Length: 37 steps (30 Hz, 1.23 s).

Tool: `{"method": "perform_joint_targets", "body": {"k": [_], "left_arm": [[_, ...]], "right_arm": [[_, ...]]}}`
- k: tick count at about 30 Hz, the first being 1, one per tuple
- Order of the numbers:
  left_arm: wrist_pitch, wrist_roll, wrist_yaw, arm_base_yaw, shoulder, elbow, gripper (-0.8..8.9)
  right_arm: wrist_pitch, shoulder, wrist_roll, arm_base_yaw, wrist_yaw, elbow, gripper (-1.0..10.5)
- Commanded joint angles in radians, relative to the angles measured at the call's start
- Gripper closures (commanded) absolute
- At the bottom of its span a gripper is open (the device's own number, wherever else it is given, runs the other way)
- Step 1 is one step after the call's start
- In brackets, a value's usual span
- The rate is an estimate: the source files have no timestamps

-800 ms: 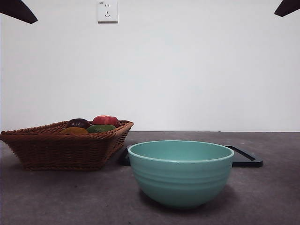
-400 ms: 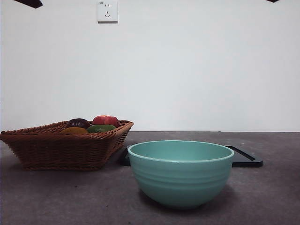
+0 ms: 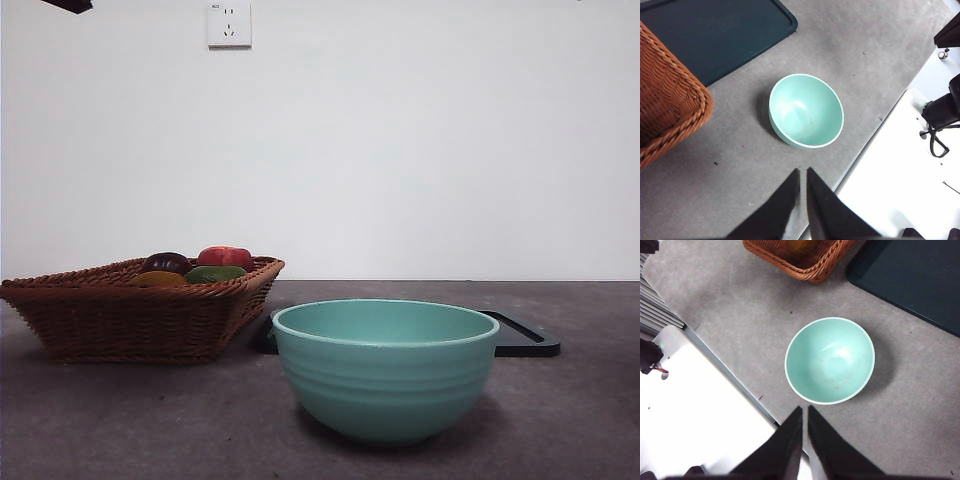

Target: Pick up the wifruite, put it on the bowl, pick up the plate, put it on desk

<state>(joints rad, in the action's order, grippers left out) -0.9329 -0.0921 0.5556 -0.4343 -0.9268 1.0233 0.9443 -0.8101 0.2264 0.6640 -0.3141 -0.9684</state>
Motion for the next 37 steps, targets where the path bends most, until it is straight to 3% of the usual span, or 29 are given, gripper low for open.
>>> {"method": "perform_joint_targets", "body": {"k": [1, 15, 19, 24, 30, 34, 37], "left_arm": [[0.013, -0.011, 0.006, -0.005, -0.007, 0.015, 7.94], [0.029, -0.028, -0.005, -0.002, 0.007, 0.015, 7.95], [0.205, -0.058, -0.09, 0.07, 0.084, 0.011, 7.94], [0.582, -0.091, -0.138, 0.246, 0.242, -0.083, 7.94], [0.9, -0.1, -0.409, 0.408, 0.466, -0.345, 7.94], [0.933, -0.098, -0.578, 0.459, 0.598, -0.528, 7.94], [0.932, -0.097, -0.613, 0.476, 0.678, -0.655, 7.94]], "right_arm": [[-0.009, -0.005, -0.01, 0.009, 0.0, -0.013, 9.4], [-0.009, -0.005, -0.01, 0.009, 0.0, -0.013, 9.4], [-0.01, -0.005, -0.01, 0.009, 0.0, -0.013, 9.4], [-0.01, -0.005, -0.01, 0.009, 0.0, -0.013, 9.4], [-0.01, -0.005, -0.01, 0.009, 0.0, -0.013, 9.4], [-0.01, -0.005, -0.01, 0.008, 0.0, -0.013, 9.4], [-0.01, -0.005, -0.01, 0.008, 0.0, -0.013, 9.4]]}}
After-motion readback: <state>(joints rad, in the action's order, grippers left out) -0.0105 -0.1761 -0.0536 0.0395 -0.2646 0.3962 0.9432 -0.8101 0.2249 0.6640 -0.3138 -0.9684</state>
